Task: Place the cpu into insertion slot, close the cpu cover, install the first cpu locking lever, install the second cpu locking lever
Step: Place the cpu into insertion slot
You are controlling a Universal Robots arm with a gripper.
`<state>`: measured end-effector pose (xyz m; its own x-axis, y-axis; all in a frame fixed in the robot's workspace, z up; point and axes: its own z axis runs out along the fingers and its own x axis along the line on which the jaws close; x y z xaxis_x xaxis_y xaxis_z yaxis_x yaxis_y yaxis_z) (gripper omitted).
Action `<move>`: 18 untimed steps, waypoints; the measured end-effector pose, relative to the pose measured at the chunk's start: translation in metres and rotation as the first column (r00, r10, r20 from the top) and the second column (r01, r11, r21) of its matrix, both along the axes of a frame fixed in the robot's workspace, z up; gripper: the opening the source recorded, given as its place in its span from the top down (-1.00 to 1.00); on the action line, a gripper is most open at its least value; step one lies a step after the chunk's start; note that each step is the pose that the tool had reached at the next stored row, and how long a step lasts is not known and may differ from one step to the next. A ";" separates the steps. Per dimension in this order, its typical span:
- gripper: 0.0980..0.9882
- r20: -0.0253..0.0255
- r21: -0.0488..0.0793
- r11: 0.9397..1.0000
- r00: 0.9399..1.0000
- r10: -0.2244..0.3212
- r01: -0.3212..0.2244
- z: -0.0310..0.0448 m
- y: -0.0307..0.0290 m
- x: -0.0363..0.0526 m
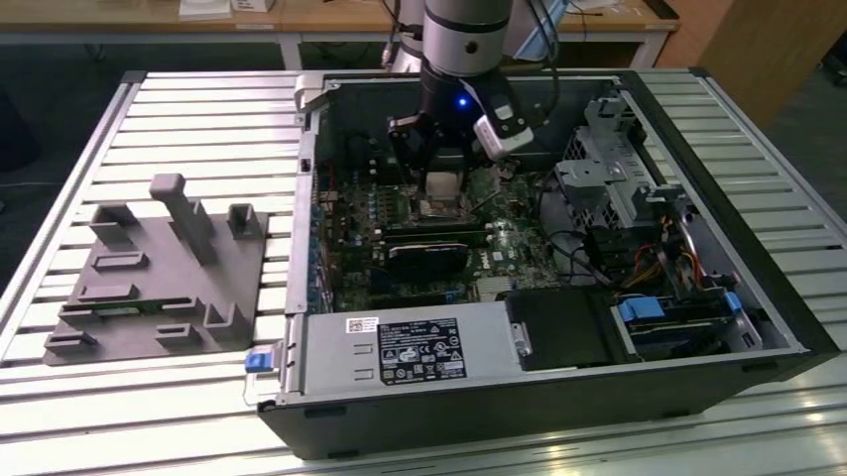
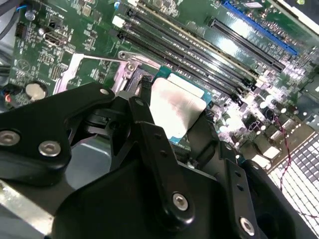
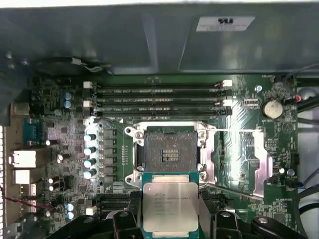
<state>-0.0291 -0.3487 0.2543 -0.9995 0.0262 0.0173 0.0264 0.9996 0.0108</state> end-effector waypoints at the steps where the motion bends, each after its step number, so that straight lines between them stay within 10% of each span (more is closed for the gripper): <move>1: 0.01 0.000 -0.006 1.000 1.000 0.000 0.000 -0.0013 0.0009 0.0000; 18: 0.01 0.000 -0.049 0.999 1.000 0.009 -0.009 -0.0248 0.0239 0.0008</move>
<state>-0.0283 -0.3248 0.2295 -0.9997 0.0181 0.0159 0.0175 0.9991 -0.0379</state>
